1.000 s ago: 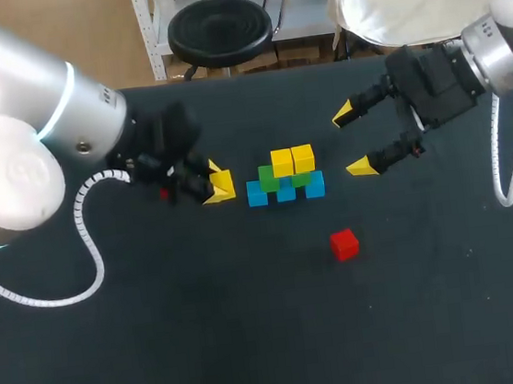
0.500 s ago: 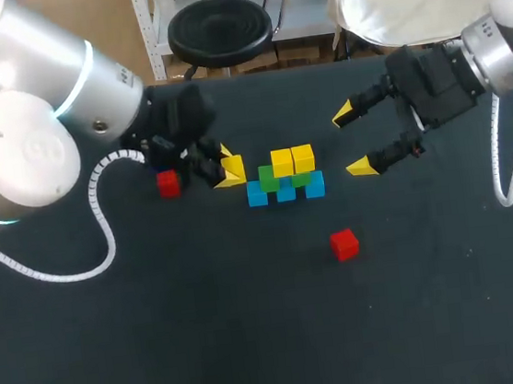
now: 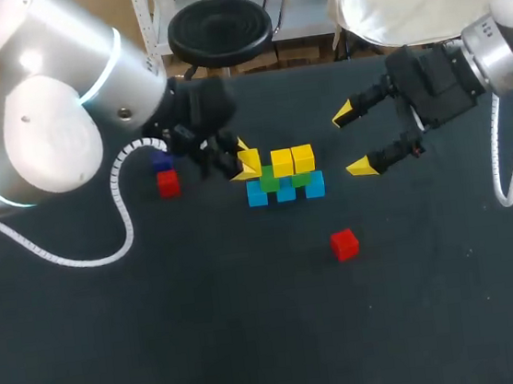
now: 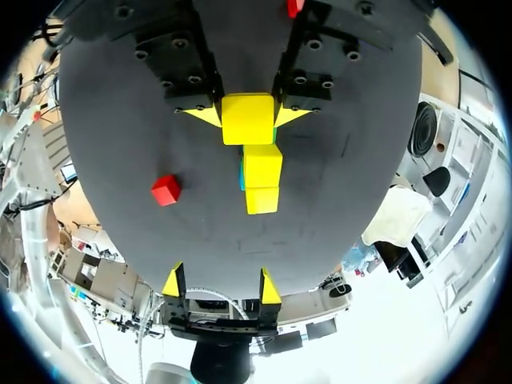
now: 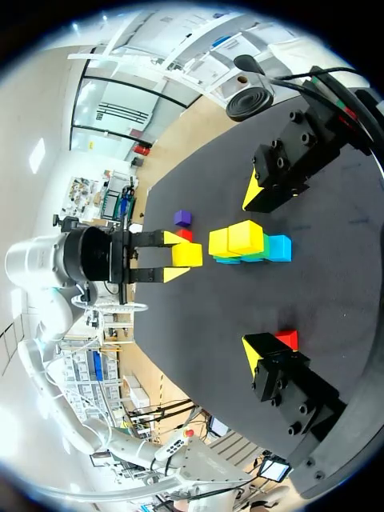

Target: Place the blue cubes, place green cubes on the blue cubes, place the yellow cubes on the green cubes, then place the red cubes on the yellow cubes, and place purple cube on the red cubes.

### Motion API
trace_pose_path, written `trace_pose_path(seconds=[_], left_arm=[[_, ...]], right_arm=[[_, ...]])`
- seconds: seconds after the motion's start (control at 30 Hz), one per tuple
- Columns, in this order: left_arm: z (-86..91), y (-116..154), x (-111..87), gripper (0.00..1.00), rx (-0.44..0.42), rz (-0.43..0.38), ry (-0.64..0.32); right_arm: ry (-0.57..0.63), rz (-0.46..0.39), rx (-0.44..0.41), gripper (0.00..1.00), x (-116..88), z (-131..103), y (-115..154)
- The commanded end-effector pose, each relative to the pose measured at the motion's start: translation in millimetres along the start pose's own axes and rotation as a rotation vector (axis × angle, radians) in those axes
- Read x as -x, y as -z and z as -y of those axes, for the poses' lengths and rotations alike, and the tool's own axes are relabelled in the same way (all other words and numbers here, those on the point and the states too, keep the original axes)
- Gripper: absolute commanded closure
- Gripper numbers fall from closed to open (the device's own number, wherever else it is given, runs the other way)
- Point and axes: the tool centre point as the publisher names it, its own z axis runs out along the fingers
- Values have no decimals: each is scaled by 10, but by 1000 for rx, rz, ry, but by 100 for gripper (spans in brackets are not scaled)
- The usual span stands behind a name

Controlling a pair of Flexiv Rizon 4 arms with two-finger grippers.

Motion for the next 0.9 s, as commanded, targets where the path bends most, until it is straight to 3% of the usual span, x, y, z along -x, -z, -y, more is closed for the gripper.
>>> trace_pose_path(seconds=[0.03, 0.9], left_arm=[[-57, -60, 18, 100, -7, -12, 7], [-66, -118, -30, 100, -11, -18, 28]], right_arm=[[1, 2, 0, 0, -4, 5, -6], [1, 2, 0, 0, -4, 5, -6]])
